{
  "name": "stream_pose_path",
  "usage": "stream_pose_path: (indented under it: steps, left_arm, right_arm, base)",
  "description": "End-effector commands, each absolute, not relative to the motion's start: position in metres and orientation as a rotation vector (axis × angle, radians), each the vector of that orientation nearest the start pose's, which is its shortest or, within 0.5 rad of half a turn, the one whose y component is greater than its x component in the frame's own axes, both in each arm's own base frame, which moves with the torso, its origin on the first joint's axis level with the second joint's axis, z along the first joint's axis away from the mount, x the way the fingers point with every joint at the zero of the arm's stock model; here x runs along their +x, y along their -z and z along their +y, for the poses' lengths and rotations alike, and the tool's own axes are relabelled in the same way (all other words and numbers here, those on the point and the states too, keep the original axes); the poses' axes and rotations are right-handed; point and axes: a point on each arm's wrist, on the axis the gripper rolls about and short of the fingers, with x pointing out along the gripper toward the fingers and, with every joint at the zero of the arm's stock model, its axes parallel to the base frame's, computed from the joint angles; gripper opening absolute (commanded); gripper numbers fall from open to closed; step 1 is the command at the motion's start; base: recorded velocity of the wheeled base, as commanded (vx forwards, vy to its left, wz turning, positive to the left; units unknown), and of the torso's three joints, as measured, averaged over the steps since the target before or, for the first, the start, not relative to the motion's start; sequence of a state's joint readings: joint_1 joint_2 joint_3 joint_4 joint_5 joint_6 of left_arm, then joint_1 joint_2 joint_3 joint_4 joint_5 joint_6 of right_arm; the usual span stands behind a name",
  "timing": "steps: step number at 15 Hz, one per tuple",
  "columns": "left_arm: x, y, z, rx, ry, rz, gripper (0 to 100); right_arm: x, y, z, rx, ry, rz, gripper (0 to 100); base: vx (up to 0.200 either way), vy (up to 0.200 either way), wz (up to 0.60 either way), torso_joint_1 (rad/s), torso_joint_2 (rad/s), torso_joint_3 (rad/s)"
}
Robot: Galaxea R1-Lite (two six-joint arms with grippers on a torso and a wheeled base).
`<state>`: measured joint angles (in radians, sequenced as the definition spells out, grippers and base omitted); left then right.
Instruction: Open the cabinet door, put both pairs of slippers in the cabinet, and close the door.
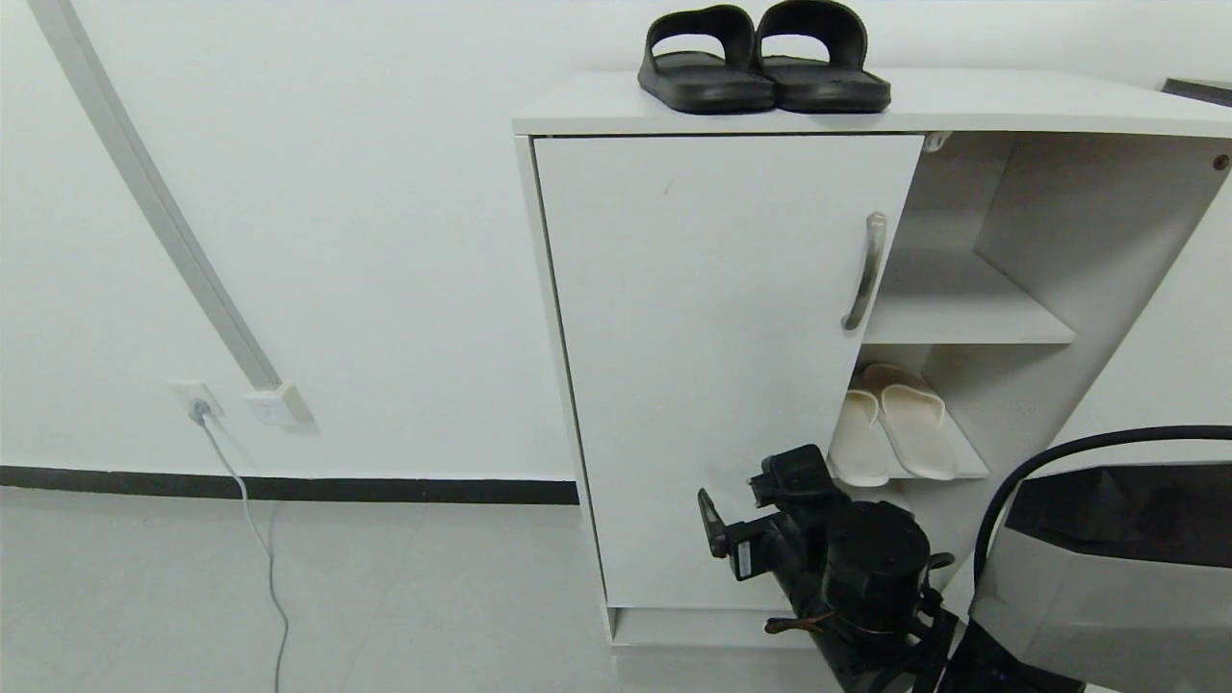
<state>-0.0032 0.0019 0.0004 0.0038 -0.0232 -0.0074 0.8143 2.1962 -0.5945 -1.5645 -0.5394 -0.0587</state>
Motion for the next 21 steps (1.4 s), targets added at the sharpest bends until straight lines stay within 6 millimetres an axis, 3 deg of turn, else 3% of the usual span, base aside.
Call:
stream_pose_path:
  steps: [1, 10, 21]
  left_arm:
    - [-0.0227, -0.0752, -0.0004, -0.008, 0.026, 0.005, 0]
    - [-0.0227, -0.0752, -0.0004, -0.008, 0.026, 0.005, 0]
    - [-0.0227, -0.0752, -0.0004, -0.008, 0.026, 0.005, 0]
  right_arm:
    - [0.2443, -0.0655, 0.2429, -0.073, -0.277, 0.011, 100]
    - [0.2407, -0.0729, 0.2444, -0.06, -0.287, -0.006, 100]
    - [0.2399, -0.0729, 0.2443, -0.067, -0.288, -0.006, 100]
  base:
    - [0.0, 0.0, 0.0, 0.036, -0.35, -0.373]
    - [0.0, 0.0, 0.0, 0.093, -0.49, -0.353]
    - [0.0, 0.0, 0.0, 0.179, -0.5, -0.318]
